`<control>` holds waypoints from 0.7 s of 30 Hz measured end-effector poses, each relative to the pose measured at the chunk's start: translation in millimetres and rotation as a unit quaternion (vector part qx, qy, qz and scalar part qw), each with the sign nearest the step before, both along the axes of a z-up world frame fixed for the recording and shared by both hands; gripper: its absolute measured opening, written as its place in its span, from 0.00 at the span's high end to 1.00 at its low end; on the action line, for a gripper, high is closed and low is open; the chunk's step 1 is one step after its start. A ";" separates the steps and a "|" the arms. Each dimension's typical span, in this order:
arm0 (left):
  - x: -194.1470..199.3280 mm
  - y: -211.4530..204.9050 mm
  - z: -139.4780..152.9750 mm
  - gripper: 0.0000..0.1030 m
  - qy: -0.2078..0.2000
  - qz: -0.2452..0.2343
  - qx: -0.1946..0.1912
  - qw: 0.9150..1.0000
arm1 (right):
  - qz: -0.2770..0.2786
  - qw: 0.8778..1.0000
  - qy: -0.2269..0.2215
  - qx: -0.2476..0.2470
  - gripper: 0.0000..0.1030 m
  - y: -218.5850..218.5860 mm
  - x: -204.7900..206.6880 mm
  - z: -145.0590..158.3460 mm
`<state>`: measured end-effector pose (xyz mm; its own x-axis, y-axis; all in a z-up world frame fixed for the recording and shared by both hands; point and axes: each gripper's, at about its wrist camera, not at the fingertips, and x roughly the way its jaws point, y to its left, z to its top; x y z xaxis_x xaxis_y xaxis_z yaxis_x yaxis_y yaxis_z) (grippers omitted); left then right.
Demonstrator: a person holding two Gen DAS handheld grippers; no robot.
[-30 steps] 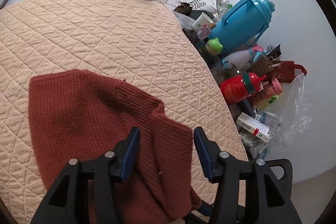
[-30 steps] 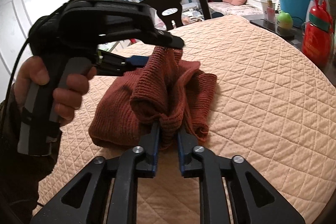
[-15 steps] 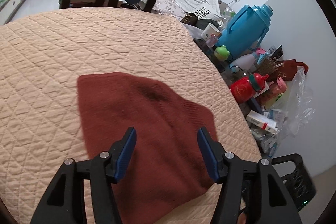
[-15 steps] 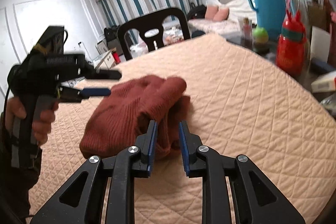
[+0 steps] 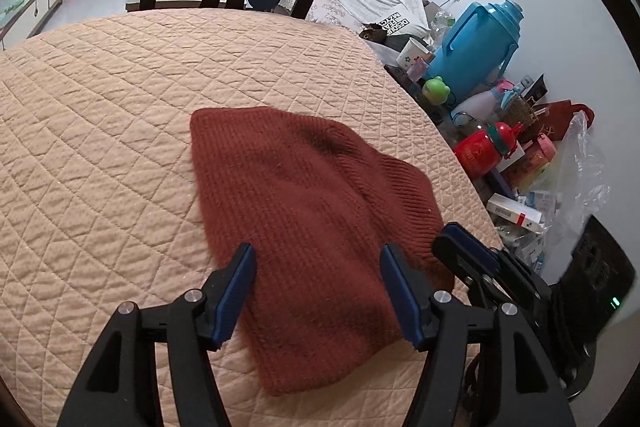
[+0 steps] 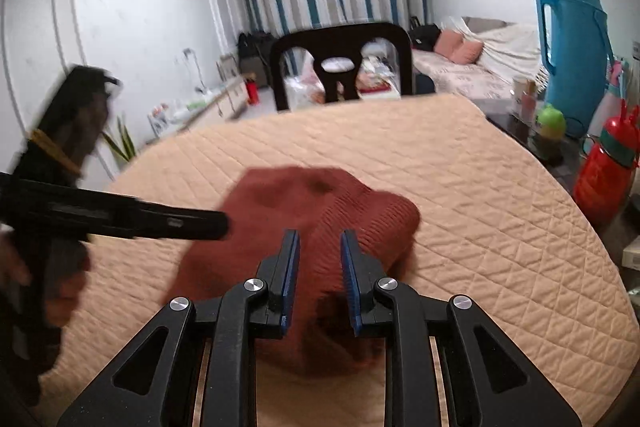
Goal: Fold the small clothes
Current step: 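Press the folded sweater flat with the open left tool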
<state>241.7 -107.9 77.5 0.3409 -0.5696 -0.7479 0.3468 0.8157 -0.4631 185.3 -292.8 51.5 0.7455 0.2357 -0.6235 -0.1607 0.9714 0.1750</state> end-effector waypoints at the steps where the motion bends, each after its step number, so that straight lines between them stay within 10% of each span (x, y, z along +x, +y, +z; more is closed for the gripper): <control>1: -0.1 1.2 -0.8 0.35 0.000 0.001 0.001 1.000 | -0.006 1.000 0.012 -0.006 0.79 -3.0 2.6 -4.9; 13: -7.5 7.4 -8.8 0.35 -0.005 0.008 0.023 1.000 | -0.026 0.998 0.057 0.004 0.79 -18.7 7.7 -22.6; 21: -32.1 -1.6 -0.4 0.32 -0.084 0.019 0.094 0.992 | -0.045 0.999 0.027 -0.014 0.78 -17.0 0.5 -3.9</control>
